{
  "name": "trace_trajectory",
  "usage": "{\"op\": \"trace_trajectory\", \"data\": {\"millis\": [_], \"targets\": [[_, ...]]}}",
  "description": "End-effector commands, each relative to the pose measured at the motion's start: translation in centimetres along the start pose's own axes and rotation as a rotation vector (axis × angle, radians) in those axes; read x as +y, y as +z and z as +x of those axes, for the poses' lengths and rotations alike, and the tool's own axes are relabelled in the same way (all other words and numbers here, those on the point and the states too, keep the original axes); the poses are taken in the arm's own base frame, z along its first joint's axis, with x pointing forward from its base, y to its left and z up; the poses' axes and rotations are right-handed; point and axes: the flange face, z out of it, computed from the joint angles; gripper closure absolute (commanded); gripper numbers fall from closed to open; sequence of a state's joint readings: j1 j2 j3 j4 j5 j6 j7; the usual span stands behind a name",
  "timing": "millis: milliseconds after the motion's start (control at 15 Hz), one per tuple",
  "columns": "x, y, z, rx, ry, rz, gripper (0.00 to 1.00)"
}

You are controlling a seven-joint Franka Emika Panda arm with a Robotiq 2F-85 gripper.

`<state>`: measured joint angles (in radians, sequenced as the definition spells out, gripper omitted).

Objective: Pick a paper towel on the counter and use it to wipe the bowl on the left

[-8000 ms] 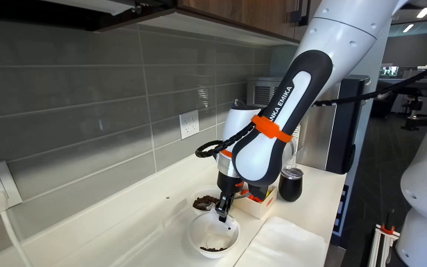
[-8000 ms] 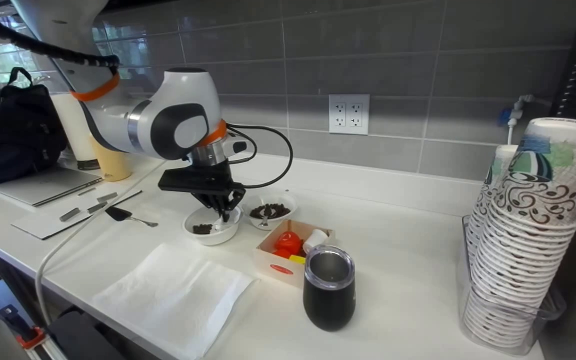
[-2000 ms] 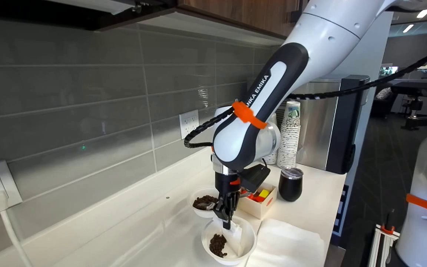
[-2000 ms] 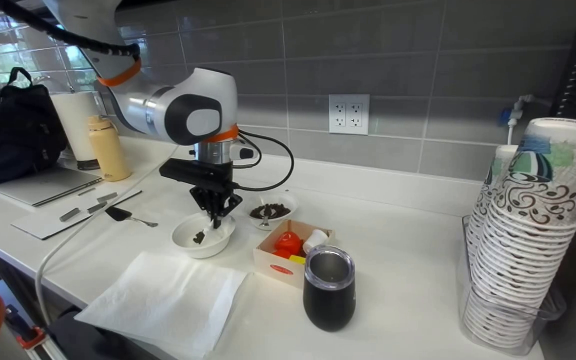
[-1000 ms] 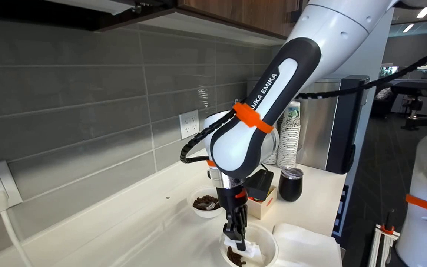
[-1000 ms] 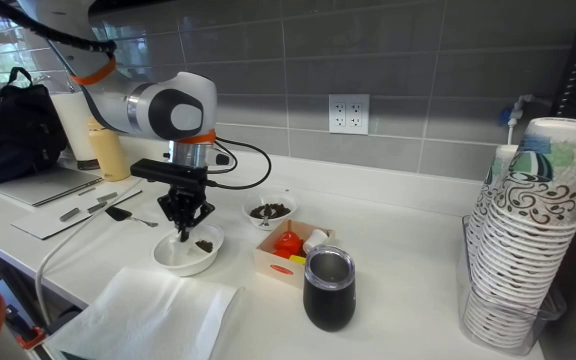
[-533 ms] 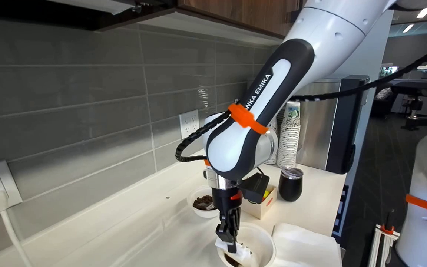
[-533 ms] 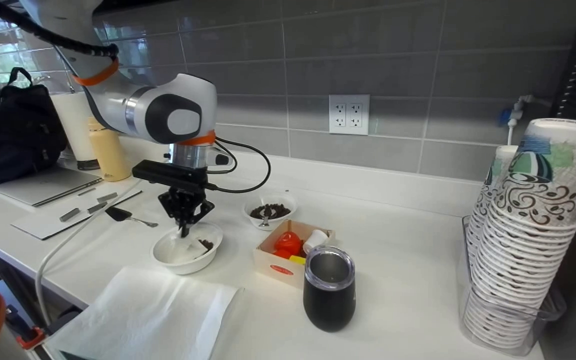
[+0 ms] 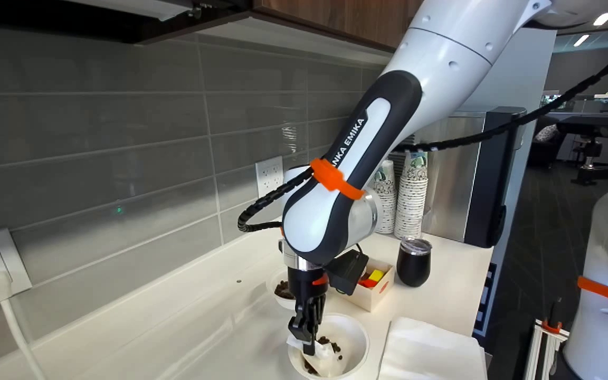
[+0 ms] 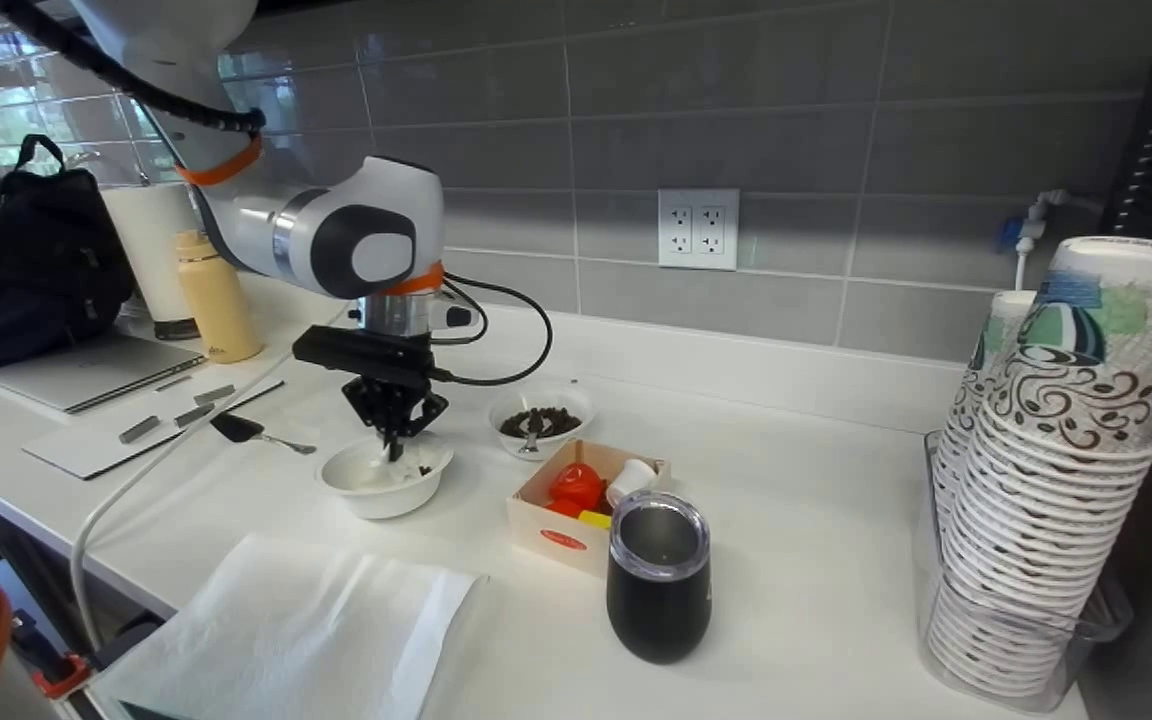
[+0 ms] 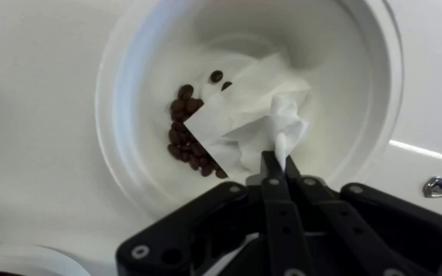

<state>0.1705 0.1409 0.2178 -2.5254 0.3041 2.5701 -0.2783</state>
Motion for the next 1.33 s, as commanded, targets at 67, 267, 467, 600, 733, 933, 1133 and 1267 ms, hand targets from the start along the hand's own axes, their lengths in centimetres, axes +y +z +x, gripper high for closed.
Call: {"op": "trace_trajectory", "data": {"millis": [67,267,467,600,733,933,1133,1267], "targets": [[0.3,-0.4,2.4,0.088,0.006,0.003,0.99],[0.2,-1.3,3.3,0.156,0.012,-0.009,0.99],[0.2,-2.0,4.0,0.223,0.016,-0.022,0.99],[0.1,-2.4,4.4,0.265,0.021,-0.030,0.99],[-0.1,-2.7,4.7,0.294,0.023,-0.034,0.99],[-0.6,-3.7,4.5,0.314,0.024,-0.015,0.99],[-1.7,-5.4,3.2,0.330,0.025,-0.002,0.99],[-2.6,-6.4,2.2,0.333,0.017,0.002,0.99]]}}
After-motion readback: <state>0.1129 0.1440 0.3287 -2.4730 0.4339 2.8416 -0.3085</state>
